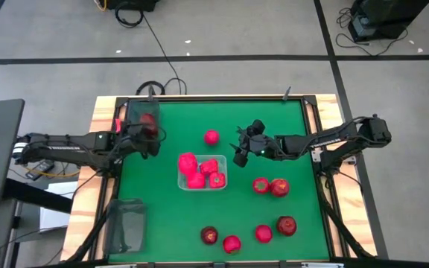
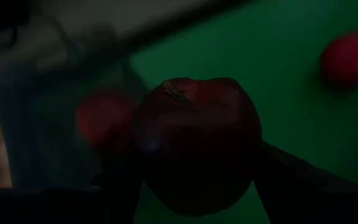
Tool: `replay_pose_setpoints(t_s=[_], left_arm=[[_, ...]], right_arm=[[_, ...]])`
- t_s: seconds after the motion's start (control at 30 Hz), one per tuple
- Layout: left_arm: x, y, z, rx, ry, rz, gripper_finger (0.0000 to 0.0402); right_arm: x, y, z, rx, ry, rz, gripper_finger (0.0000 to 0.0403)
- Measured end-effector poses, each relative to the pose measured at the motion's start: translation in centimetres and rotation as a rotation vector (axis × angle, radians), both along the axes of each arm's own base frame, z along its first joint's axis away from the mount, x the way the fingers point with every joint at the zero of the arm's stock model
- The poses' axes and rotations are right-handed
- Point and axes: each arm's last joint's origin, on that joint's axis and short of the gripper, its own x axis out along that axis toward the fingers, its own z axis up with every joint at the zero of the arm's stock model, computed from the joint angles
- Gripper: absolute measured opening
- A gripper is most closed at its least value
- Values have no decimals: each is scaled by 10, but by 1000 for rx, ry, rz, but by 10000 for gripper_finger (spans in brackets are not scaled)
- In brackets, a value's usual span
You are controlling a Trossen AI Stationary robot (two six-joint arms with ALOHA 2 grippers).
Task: Sort produce into baskets
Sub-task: Put the red apple into the top black bin
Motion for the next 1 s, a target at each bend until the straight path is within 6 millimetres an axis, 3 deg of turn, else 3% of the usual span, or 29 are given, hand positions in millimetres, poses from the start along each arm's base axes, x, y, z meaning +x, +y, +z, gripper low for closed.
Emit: replay_pose_setpoints(t_s=[0.2, 0.57, 1.0], left_arm=[[0, 5, 14, 120, 2, 58, 269], [4, 39, -5, 66, 141, 244, 274], [13, 59, -23, -31, 245, 273, 384]], right_arm=[[0, 0, 1, -6, -5, 4, 288], [1, -1, 0, 11, -5, 23, 288], [0, -3, -1, 34, 7, 35, 288]])
